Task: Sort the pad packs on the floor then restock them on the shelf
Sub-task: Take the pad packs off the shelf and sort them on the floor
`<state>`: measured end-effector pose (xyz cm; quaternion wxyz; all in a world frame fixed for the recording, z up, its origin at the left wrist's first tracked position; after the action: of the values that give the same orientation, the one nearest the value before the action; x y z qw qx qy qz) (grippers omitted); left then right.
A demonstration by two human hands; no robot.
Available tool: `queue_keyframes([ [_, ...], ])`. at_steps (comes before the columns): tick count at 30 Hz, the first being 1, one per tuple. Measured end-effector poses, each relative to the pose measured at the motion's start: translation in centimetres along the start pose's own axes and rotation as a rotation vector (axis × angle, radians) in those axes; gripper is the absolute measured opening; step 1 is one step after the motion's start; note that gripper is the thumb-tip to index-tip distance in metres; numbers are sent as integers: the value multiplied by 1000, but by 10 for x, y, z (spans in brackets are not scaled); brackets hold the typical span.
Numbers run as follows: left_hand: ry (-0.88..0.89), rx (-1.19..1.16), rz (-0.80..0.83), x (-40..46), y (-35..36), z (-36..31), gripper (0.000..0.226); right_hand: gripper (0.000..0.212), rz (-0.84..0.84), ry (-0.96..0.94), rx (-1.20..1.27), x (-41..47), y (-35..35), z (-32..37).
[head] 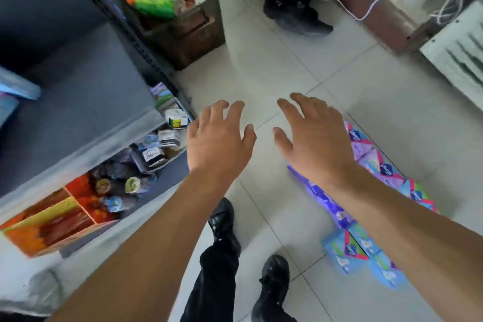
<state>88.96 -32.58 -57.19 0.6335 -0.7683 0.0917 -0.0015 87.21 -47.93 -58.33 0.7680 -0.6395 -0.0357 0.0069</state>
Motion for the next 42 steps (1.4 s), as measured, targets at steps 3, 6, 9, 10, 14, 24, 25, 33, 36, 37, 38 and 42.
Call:
queue_keyframes([
  [3, -126, -18, -80, -22, -47, 55, 47, 53, -15, -127, 26, 17, -26, 63],
  [6, -259, -42, -182, -45, -87, 117, 45, 52, -23, -257, 51, 30, -41, 135],
  [9, -389, -47, -231, -69, -113, 180, 46, 52, -25, -384, 82, 38, -45, 208],
  [10, -430, -54, -253, -77, -120, 201, 46, 52, -22, -425, 95, 40, -44, 233],
  [14, -555, -59, -312, -114, -134, 283, 47, 53, 6, -556, 118, 40, -29, 322],
  [24, -803, -94, -364, -209, -126, 450, 47, 67, 225, -851, 165, 4, 48, 524],
  [25, -811, -99, -367, -216, -124, 462, 46, 69, 218, -882, 148, 0, 56, 541],
  [33, -853, -142, -316, -240, -105, 525, 48, 85, 210, -1020, -165, 2, 123, 622],
  [36, -845, -159, -319, -242, -99, 531, 48, 77, 142, -976, -148, 0, 127, 625],
  [37, -842, -160, -320, -242, -97, 532, 48, 72, 113, -975, -146, -1, 126, 625],
  [38, -840, -163, -323, -244, -97, 533, 49, 66, 88, -985, -152, -3, 126, 623],
  [42, -835, -181, -369, -247, -101, 534, 52, 48, -12, -1046, -117, -8, 111, 613],
])
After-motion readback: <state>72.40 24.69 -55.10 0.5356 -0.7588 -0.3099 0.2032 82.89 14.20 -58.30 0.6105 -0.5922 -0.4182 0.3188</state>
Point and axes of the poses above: each hand's wrist, its own x-axis towards the middle knuckle, its own y-axis out of the palm, z = x × y, the point moved 7 cm from there along x, towards the middle knuckle, and after that the axes turned 2 degrees about -x, right-handed, at the moved point
